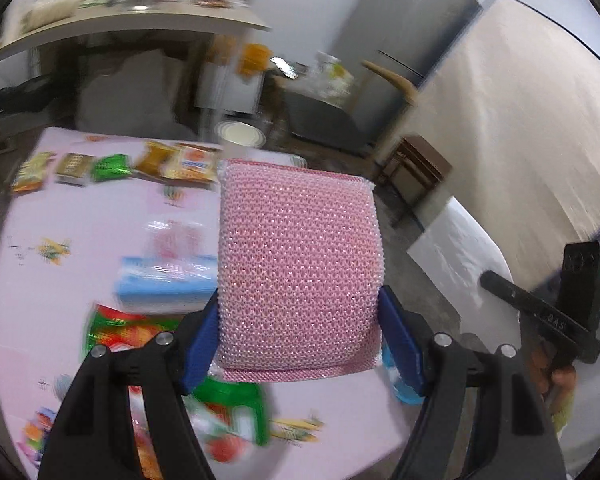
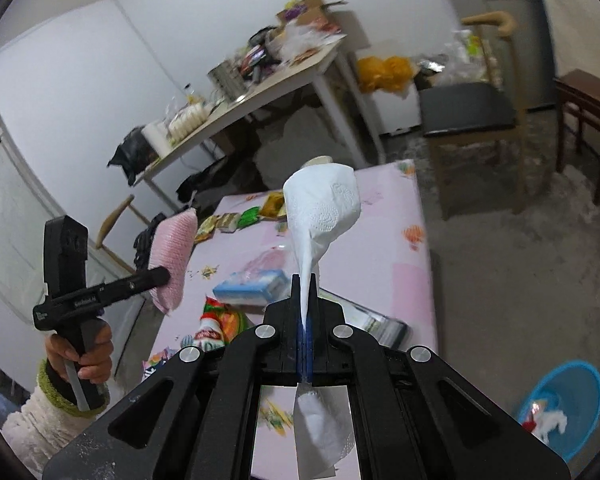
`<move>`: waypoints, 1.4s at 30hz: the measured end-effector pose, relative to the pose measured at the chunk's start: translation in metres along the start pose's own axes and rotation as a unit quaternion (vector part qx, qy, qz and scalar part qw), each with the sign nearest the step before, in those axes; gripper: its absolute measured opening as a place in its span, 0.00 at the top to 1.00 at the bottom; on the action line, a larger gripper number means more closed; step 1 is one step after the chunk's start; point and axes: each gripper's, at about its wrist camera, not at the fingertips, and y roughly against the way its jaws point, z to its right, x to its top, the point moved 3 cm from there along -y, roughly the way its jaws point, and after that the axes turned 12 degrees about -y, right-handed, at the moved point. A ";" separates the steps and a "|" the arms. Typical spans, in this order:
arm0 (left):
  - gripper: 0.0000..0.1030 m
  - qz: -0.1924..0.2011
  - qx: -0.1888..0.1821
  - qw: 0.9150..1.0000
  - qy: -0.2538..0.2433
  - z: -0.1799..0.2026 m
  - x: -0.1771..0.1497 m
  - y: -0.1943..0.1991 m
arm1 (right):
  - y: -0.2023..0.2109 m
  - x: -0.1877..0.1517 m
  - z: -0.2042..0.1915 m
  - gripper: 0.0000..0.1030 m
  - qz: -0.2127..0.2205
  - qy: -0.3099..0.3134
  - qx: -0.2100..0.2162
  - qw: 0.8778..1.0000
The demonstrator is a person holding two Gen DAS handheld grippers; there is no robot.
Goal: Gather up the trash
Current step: 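Carry the sponge and tissue to the wastebasket and release them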
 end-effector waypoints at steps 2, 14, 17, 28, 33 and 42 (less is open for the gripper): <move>0.30 -0.010 -0.020 1.000 -0.017 0.032 -0.006 -0.011 | 0.020 -0.008 0.017 1.00 0.010 -0.014 -0.006 1.000; 0.28 -0.130 -0.144 0.974 -0.121 0.247 -0.053 -0.129 | 0.133 -0.079 0.194 1.00 0.072 -0.203 -0.087 0.973; 0.27 -0.183 -0.189 0.957 -0.124 0.291 -0.073 -0.172 | 0.141 -0.099 0.238 1.00 0.078 -0.256 -0.106 0.958; 0.22 -0.313 -0.190 0.925 -0.098 0.378 -0.131 -0.327 | 0.124 -0.146 0.390 0.96 0.090 -0.434 -0.091 0.892; 0.10 -0.313 -0.152 0.936 -0.042 0.367 -0.136 -0.373 | 0.099 -0.148 0.440 0.64 0.092 -0.473 -0.109 0.869; 0.10 -0.287 -0.167 0.943 -0.013 0.350 -0.138 -0.351 | 0.086 -0.157 0.456 0.52 0.067 -0.447 -0.188 0.872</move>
